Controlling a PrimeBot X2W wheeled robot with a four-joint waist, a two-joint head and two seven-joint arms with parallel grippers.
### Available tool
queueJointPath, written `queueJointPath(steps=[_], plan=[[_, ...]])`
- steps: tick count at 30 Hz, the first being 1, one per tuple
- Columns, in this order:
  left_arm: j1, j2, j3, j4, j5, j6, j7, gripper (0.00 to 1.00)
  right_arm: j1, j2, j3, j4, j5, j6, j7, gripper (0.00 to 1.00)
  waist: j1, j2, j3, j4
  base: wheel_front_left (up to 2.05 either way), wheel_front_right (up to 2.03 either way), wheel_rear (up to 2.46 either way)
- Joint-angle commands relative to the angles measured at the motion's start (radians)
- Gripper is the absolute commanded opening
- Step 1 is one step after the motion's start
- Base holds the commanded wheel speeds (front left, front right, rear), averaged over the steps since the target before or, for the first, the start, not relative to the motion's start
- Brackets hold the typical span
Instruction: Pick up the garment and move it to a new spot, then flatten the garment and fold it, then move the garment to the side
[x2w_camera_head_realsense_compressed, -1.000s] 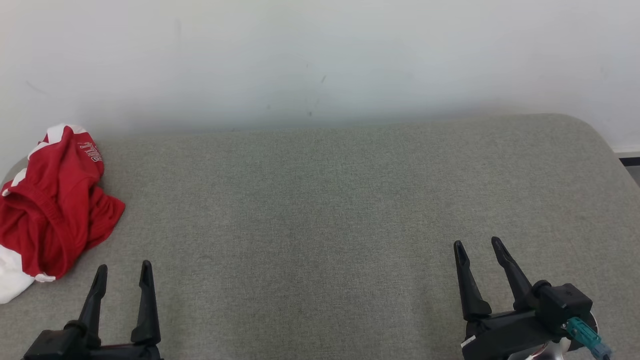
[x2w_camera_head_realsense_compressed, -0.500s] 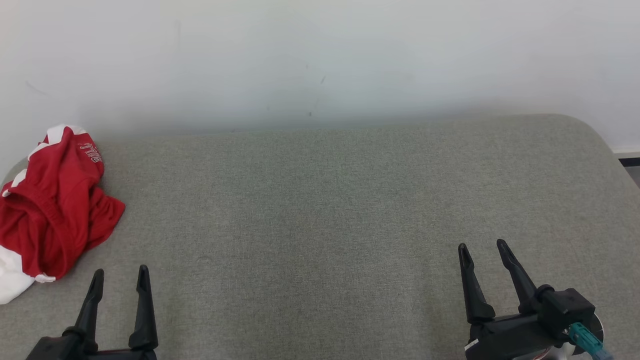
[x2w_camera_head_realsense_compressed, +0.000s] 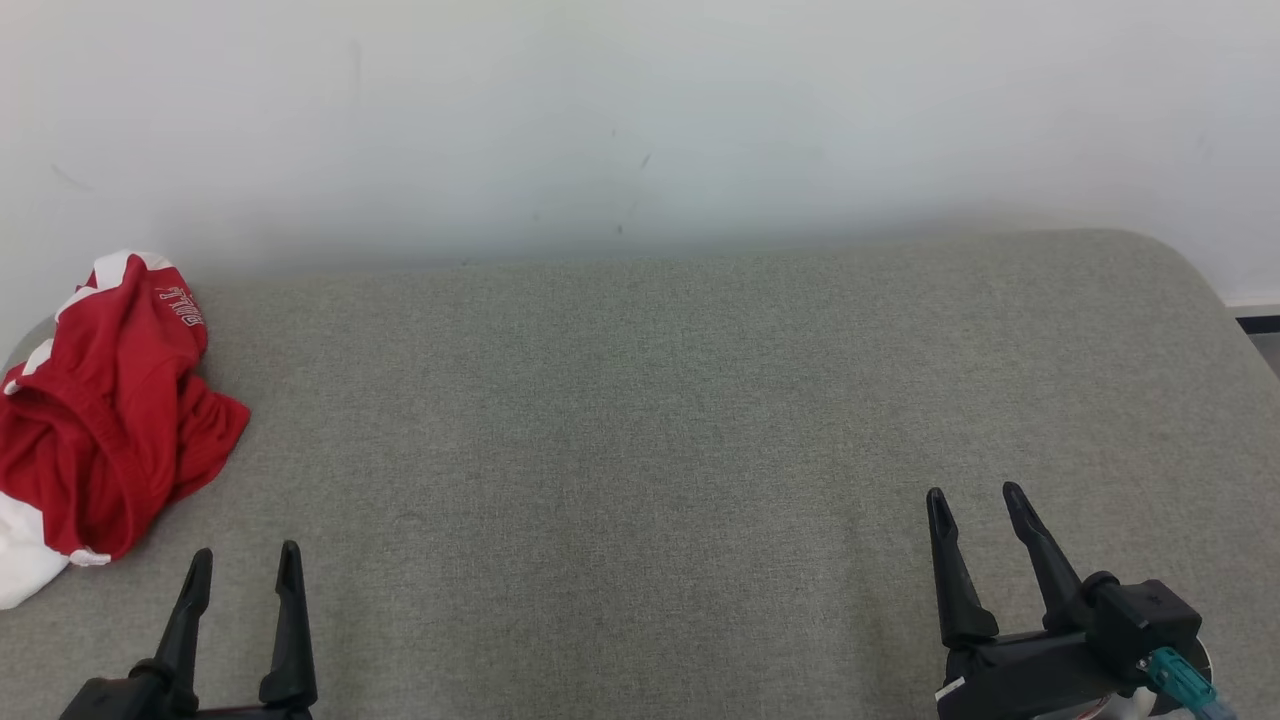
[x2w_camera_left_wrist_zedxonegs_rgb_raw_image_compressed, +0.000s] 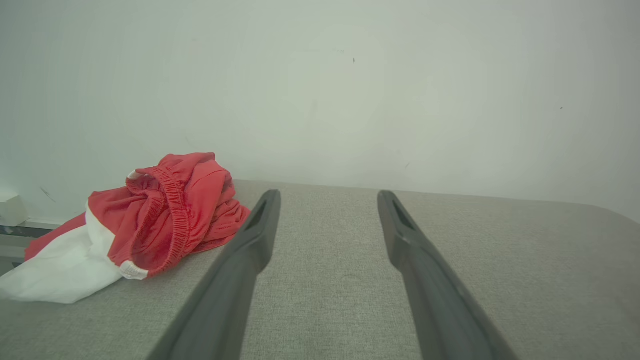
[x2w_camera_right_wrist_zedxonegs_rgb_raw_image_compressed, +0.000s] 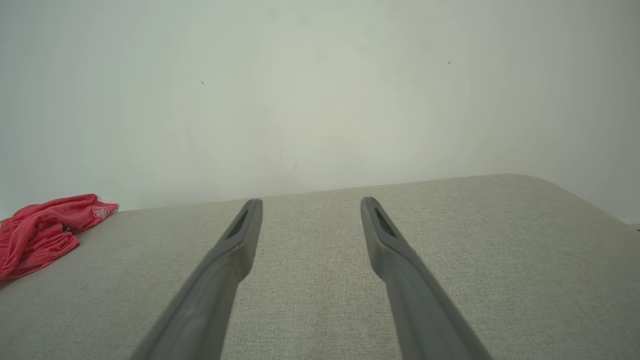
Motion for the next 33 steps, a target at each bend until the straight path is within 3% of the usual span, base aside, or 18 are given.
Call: queueJointPath(steps=[1,18,26,33], plan=[[0.001,0.003,0.001,0.002,-0.001,0.002,0.0,1.0,0.01,0.003,-0.001,0.001,0.01,-0.002,-0.003,1.0,0.0001,-0.0001,0.0,0.0,0.0,0.0,0.0],[-0.01,0.014,-0.01,0.018,-0.014,0.014,0.011,1.0,0.01,0.005,0.005,0.01,0.024,-0.002,-0.003,1.0,0.0001,-0.0001,0.0,0.019,0.0,0.0,0.0],[-0.006,0.026,-0.006,0.024,-0.017,0.025,0.018,1.0,0.016,0.003,0.019,0.017,0.032,-0.002,-0.002,1.0,0.0001,-0.0001,-0.006,0.089,0.0,0.0,0.0],[0.005,0.03,-0.005,0.023,-0.023,0.033,0.023,1.0,0.02,0.003,0.029,0.024,0.038,-0.002,-0.003,1.0,0.0001,-0.0001,-0.006,0.19,0.0,0.0,0.0]])
